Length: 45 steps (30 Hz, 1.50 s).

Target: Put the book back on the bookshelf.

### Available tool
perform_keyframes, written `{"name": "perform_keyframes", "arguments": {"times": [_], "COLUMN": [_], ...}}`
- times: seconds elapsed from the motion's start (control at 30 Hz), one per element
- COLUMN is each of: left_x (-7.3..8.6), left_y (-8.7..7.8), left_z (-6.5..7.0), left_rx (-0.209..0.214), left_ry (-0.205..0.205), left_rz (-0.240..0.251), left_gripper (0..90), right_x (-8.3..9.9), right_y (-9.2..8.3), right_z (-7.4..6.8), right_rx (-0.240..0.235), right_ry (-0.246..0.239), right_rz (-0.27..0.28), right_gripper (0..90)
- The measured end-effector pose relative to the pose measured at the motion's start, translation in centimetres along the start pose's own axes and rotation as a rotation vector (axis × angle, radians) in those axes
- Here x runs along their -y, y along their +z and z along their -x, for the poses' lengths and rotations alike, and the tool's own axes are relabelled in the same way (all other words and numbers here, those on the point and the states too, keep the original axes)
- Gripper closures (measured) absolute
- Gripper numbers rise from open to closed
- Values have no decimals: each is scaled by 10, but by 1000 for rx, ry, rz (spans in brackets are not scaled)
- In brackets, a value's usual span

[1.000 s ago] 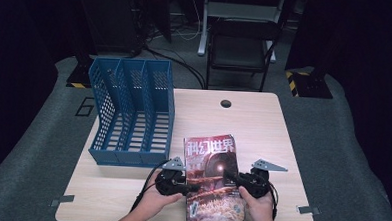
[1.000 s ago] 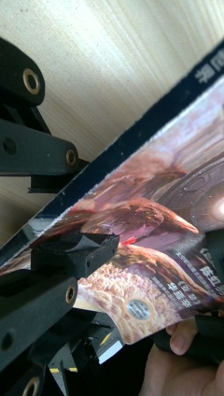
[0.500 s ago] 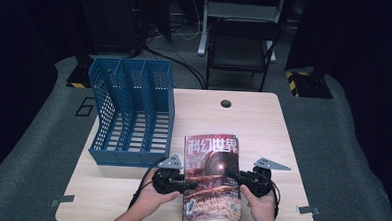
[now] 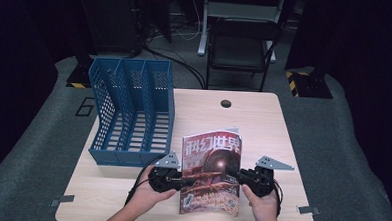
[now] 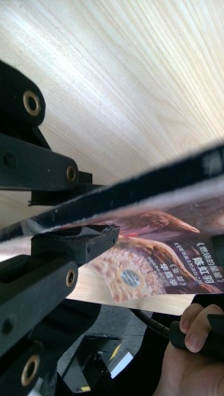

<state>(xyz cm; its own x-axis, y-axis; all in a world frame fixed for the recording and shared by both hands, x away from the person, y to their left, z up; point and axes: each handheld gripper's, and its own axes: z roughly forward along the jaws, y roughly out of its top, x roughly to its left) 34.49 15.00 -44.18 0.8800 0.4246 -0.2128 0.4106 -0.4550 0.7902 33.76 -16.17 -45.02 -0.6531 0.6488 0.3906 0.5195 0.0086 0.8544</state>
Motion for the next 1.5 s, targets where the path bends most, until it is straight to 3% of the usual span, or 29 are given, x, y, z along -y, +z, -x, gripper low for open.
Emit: {"name": "perform_keyframes", "arguments": {"times": [0.1,0.27,0.37,0.43,0.5,0.6,0.77,0.97,1.2,1.5], "left_x": [-2,-8,-9,-9,-8,-4,2,7,9,12], "left_y": [-3,-11,-14,-15,-15,-11,-7,-6,-7,-7], "left_z": [0,5,7,8,9,10,10,10,12,19], "left_rx": [-17,-89,-95,-110,-117,-134,-170,-187,-162,-143], "left_ry": [4,48,49,74,101,108,118,120,117,134], "left_rz": [9,24,42,46,38,46,48,61,70,66], "left_gripper": [828,836,837,836,835,834,834,840,839,838], "right_x": [-3,-12,-16,-18,-18,-17,-15,-11,-5,8], "right_y": [-2,-7,-9,-10,-9,-7,-4,0,-3,-1], "right_z": [-2,-14,-22,-25,-24,-23,-25,-20,-14,-2], "right_rx": [-4,3,17,23,28,37,52,47,48,37], "right_ry": [-16,-67,-101,-119,-125,-124,-168,-158,-124,-76], "right_rz": [9,31,46,52,55,53,47,45,60,-37], "right_gripper": [866,867,867,867,867,867,865,844,701,613]}}
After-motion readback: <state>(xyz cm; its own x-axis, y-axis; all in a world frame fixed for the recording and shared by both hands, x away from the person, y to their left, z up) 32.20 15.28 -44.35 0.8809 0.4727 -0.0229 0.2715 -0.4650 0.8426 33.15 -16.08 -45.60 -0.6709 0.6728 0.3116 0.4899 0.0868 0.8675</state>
